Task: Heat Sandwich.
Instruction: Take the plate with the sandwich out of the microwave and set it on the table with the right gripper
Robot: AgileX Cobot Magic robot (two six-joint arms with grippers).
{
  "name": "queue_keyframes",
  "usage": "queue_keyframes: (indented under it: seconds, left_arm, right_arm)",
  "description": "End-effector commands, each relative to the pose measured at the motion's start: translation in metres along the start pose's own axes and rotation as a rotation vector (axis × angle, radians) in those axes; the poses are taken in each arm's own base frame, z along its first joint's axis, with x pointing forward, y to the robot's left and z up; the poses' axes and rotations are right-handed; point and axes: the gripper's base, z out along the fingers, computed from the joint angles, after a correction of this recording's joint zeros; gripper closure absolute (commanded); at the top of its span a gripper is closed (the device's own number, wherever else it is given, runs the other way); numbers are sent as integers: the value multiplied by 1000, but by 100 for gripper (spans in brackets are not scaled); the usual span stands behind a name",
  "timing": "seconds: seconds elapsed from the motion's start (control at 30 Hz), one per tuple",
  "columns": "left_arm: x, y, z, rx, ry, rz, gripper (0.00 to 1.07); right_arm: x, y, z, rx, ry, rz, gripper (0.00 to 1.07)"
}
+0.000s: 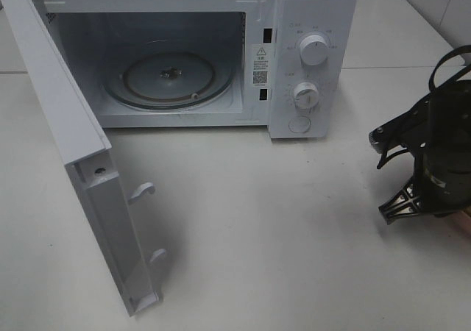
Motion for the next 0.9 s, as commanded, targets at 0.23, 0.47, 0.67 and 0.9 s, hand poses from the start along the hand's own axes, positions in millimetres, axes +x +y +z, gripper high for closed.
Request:
queue_keyframes:
  seconds: [0.23,0.47,0.67,0.9]
  left_arm:
    - [1,0,0,0,-1,0,11]
    - [1,0,0,0,-1,0,11]
    - [1,0,0,0,-1,0,11]
    - [1,0,0,0,-1,0,11]
  right_arm:
    - [1,5,15,22,30,-10,104]
    - [2,5,15,22,31,-9,101]
    - [2,5,15,22,31,-9,98]
    - [2,5,15,19,37,3,93]
